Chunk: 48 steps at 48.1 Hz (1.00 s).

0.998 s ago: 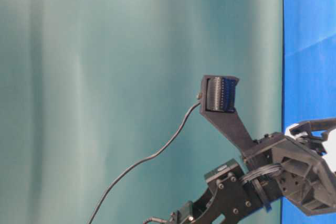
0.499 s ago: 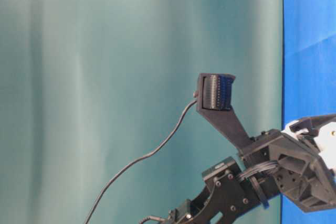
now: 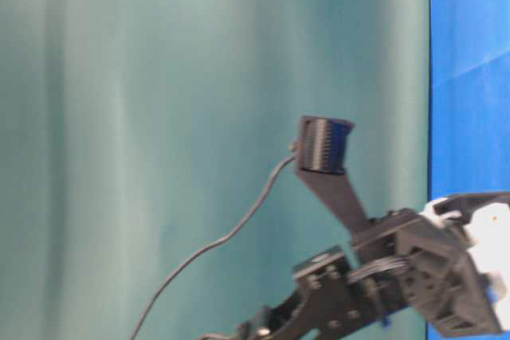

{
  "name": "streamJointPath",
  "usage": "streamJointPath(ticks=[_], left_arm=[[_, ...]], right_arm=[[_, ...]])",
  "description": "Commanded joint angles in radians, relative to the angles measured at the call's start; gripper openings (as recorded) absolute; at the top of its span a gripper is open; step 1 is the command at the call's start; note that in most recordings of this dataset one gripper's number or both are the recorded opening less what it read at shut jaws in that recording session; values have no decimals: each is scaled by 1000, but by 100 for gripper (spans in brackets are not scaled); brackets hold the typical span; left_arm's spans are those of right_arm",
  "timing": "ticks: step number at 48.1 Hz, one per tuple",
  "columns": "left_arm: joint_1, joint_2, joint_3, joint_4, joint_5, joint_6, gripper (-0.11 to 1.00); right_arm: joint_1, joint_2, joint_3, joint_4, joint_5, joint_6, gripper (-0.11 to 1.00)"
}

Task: Handover the blue block to the right arm after grasping it with the left arm, then place it in the designated position.
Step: 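Close the left gripper on the blue cube, then lift the blue cube with the left gripper and raise it upright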

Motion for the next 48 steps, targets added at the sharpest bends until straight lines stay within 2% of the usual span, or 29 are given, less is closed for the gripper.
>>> streamJointPath(ticks=[1, 17, 27, 37, 48], left_arm=[[-5, -77, -32, 2, 32, 3, 48], [-9, -210, -140, 2, 293, 8, 48], [-14, -244, -213, 2, 420, 11, 48], [-31, -275, -276, 11, 472, 17, 48], [-31, -284, -275, 11, 479, 17, 48]], right_arm=[[-2, 5, -28, 3, -5, 0, 96], [-2, 5, -31, 3, -5, 0, 96], [-2, 3, -32, 2, -3, 0, 96], [-2, 3, -34, 3, -3, 2, 96], [-2, 3, -34, 3, -3, 2, 96]])
